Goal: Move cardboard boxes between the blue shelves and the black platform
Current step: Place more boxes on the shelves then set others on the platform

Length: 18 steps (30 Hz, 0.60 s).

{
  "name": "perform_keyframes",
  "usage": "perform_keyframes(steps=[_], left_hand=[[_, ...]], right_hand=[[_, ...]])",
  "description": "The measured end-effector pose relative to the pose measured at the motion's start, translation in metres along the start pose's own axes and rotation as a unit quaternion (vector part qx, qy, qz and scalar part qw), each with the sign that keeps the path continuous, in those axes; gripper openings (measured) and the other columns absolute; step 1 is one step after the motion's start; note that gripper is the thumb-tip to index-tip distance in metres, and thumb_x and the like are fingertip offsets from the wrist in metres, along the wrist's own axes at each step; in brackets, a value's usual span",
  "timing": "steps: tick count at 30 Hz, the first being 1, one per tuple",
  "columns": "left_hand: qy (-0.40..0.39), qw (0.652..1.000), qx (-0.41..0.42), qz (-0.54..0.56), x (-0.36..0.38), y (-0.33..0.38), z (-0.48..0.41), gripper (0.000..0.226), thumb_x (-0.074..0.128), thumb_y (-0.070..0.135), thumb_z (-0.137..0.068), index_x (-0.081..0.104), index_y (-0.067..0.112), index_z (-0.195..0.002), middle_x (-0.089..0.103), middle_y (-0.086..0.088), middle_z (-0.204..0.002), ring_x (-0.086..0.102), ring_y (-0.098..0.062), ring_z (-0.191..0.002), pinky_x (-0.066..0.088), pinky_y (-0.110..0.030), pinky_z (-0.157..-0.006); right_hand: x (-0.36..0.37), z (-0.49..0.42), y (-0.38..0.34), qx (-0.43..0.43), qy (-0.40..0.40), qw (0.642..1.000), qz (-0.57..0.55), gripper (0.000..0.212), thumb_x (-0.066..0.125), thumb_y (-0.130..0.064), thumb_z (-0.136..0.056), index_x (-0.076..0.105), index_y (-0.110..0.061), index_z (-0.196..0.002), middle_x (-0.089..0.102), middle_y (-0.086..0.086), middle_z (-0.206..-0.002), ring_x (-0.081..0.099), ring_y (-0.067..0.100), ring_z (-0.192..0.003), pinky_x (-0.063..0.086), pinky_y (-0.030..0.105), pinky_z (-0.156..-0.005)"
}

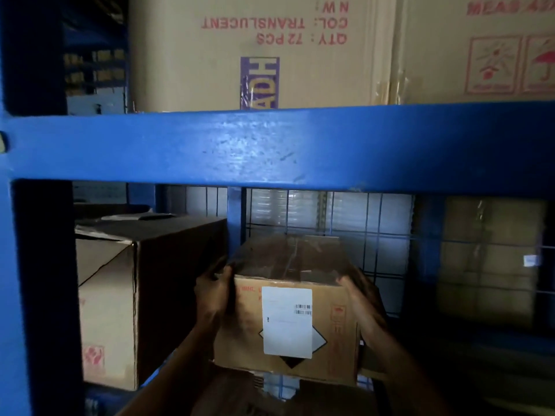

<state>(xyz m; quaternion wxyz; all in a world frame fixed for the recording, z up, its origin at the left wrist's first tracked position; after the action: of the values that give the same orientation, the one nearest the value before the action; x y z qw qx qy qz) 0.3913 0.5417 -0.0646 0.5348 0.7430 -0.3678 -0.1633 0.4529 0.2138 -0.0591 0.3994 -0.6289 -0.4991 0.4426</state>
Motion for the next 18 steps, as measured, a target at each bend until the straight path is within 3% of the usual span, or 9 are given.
perform_keyframes(steps=[3,6,10,15,18], left_hand=[[0.008,1.0,0.021,-0.002,-0.002,0.0,-0.009,0.034,0.061,0.025,-0.096,0.064,0.021,-0.129,0.066,-0.003,-0.12,0.063,-0.016,-0.106,0.052,-0.036,-0.092],[0.017,0.999,0.026,-0.01,-0.003,0.001,-0.016,0.034,0.061,0.027,-0.095,0.064,0.021,-0.128,0.065,-0.004,-0.121,0.06,-0.015,-0.105,0.049,-0.033,-0.09],[0.032,0.999,0.031,-0.019,-0.004,-0.002,-0.018,0.034,0.061,0.032,-0.094,0.064,0.022,-0.126,0.067,-0.006,-0.119,0.062,-0.019,-0.109,0.051,-0.041,-0.096],[0.041,0.998,0.049,-0.02,-0.005,-0.002,-0.019,0.04,0.062,0.043,-0.092,0.063,0.024,-0.127,0.066,-0.004,-0.121,0.061,-0.021,-0.114,0.051,-0.043,-0.099],[0.039,0.994,0.084,-0.056,-0.007,-0.002,-0.008,0.059,0.054,0.056,-0.093,0.043,0.031,-0.145,0.052,-0.004,-0.143,0.048,-0.022,-0.132,0.04,-0.047,-0.109]], right_hand=[[0.009,-0.006,-0.004,-0.004,0.009,1.0,-0.002,0.032,0.062,-0.047,-0.079,0.06,-0.041,-0.11,0.066,-0.01,-0.096,0.063,0.013,-0.086,0.054,0.043,-0.083],[0.015,-0.014,0.004,0.003,0.018,1.0,-0.001,0.052,0.056,-0.061,-0.066,0.061,-0.038,-0.113,0.068,-0.003,-0.093,0.066,0.02,-0.084,0.056,0.047,-0.081],[0.02,-0.027,0.02,0.011,0.01,1.0,-0.008,0.066,0.06,-0.069,-0.064,0.055,-0.04,-0.123,0.067,0.009,-0.114,0.068,0.029,-0.093,0.056,0.053,-0.084],[0.017,-0.035,0.026,0.002,-0.002,1.0,0.015,0.082,0.059,-0.086,-0.059,0.048,-0.048,-0.131,0.063,0.003,-0.128,0.064,0.027,-0.108,0.053,0.054,-0.092],[0.015,-0.004,-0.005,-0.052,0.015,0.996,0.064,0.095,0.049,-0.089,-0.066,0.038,-0.038,-0.145,0.06,0.002,-0.133,0.059,0.026,-0.118,0.047,0.045,-0.1]])
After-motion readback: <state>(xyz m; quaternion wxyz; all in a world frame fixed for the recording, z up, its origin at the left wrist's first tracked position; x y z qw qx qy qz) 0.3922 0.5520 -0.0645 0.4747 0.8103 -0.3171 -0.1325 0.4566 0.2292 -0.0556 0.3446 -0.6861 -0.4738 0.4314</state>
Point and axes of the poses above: each hand's wrist, its own z-axis away from the middle knuckle, its own x-axis out of the palm, y = z × x, the point moved 8 cm from there along -z, towards the middle knuckle
